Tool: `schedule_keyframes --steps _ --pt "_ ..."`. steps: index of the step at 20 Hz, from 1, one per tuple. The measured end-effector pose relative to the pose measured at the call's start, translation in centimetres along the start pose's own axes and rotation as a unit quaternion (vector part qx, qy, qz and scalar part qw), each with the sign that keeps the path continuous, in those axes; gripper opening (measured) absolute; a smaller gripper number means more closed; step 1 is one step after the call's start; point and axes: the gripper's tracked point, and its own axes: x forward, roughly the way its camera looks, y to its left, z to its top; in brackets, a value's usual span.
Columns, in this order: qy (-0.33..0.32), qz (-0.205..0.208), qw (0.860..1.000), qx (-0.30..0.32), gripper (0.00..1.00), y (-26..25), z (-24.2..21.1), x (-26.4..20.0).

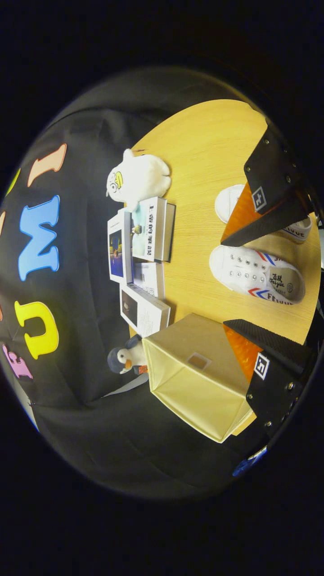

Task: Open the storage box then place both shoes into the box .Put the left shoe in first, then the right shoe, with the right side of both shoes facing outward in a uniform manner.

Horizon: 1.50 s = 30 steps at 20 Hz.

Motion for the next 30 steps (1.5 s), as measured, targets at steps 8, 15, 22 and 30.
schedule_keyframes --steps 8,15,22,30 --pt "0.070 -0.005 0.997 0.031 0.94 -2.4 -5.2 2.9" --pt "0.121 -0.002 0.990 0.077 0.80 -3.4 -8.8 4.4" --pt "0.138 0.030 0.979 0.149 0.46 -2.6 -9.9 5.3" --pt "0.141 0.024 0.963 0.228 0.10 -2.7 -9.5 3.7"
